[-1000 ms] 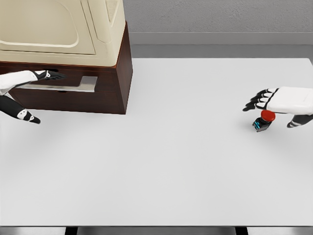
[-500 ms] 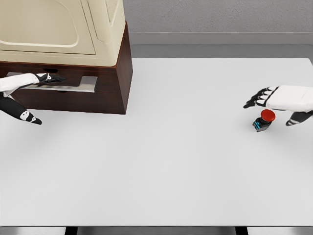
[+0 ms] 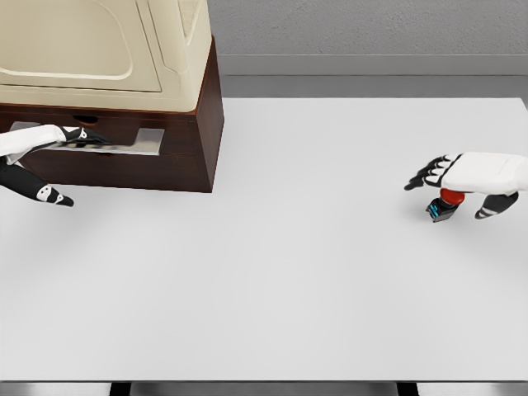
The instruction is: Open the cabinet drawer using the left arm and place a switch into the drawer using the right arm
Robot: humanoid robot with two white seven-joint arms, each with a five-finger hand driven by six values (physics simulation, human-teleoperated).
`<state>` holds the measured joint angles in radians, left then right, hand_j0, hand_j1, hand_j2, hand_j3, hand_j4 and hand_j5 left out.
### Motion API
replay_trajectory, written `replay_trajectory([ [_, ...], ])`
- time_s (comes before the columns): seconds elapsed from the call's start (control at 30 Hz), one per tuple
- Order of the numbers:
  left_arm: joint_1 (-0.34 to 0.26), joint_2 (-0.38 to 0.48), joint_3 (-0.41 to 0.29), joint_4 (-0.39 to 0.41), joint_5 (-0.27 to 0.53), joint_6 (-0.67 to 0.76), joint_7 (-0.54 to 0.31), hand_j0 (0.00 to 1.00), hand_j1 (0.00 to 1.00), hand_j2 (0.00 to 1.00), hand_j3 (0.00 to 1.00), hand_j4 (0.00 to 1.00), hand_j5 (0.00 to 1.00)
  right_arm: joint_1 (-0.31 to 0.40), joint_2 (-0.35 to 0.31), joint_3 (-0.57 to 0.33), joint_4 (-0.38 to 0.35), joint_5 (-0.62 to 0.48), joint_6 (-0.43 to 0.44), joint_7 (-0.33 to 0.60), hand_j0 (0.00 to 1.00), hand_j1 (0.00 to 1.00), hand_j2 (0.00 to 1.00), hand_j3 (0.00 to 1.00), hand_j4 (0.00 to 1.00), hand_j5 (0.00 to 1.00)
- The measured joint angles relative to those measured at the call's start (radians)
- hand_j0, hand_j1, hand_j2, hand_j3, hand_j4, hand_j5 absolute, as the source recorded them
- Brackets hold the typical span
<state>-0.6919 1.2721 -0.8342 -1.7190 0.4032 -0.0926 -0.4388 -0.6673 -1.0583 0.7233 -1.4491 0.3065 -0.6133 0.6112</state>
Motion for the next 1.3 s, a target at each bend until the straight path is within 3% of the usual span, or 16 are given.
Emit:
replay_trajectory([
  [0.57,0.000,0.052,-0.030,-0.033,-0.025,-0.050,-0.035,0.87,0.87,0.87,0.87,0.87,0.87,-0.008,0.021,0.012,0.049,0.004,0.000,0.000,1.00,1.00,1.00,1.00,1.00,1.00],
  [1.3,0.000,0.129,-0.038,-0.042,0.062,-0.132,-0.157,0.87,0.87,0.87,0.87,0.87,0.87,-0.015,0.031,0.025,0.092,0.015,0.000,0.000,1.00,1.00,1.00,1.00,1.00,1.00],
])
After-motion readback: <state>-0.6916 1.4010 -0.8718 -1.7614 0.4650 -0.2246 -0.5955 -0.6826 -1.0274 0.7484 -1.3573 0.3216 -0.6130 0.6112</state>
